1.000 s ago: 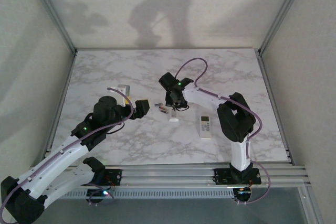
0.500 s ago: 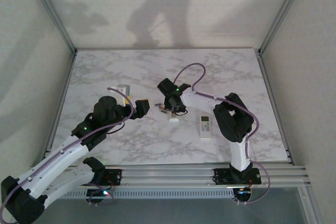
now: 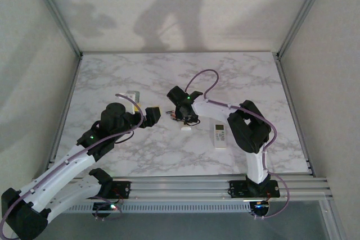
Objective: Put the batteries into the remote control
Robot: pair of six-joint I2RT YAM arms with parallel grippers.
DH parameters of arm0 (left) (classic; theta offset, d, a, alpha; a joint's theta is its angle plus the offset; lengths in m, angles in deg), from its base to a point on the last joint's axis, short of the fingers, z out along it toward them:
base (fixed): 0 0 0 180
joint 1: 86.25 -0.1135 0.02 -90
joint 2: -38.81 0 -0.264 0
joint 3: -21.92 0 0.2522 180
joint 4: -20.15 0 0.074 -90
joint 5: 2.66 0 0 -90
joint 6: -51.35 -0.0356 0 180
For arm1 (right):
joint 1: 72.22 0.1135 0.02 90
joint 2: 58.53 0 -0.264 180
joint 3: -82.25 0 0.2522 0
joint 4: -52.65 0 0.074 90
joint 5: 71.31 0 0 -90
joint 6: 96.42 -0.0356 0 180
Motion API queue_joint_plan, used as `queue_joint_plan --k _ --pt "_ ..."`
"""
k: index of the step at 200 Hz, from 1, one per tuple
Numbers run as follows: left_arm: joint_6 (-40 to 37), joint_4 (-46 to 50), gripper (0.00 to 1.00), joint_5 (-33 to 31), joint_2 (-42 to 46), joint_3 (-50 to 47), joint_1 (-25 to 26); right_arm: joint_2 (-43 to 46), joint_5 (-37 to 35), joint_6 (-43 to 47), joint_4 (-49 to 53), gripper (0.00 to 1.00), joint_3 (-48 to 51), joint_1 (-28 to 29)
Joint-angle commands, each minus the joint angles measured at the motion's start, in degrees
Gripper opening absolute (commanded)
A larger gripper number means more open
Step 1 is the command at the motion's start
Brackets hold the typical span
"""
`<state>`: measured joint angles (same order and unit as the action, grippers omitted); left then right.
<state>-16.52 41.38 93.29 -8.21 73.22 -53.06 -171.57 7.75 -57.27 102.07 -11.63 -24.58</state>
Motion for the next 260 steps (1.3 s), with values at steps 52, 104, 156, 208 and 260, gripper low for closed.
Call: queue_joint_plan --k 52,104,156,208,260 --pt "0.15 -2.90 0.99 0.54 -0.64 -0.54 0.03 3.39 -1.69 -2.90 5.82 0.27 -0.57 0.97" --pt "10.94 -6.98 0.96 -3.72 -10.54 2.89 -1.55 6.41 -1.17 1.31 5.76 0.32 -2.46 -2.51" --pt "12.47 -4.88 0.74 5.06 -39.67 19.51 -7.08 8.77 14.50 7.45 -7.37 0.28 5.51 -8.88" --pt "9.53 -7.98 0.64 12.83 -55.88 29.27 -7.02 4.56 15.05 7.89 -7.21 0.21 3.37 -8.83" --pt "9.42 -8.34 0.64 15.07 -60.81 31.94 -7.05 2.74 15.22 7.77 -7.17 0.19 3.45 -8.61"
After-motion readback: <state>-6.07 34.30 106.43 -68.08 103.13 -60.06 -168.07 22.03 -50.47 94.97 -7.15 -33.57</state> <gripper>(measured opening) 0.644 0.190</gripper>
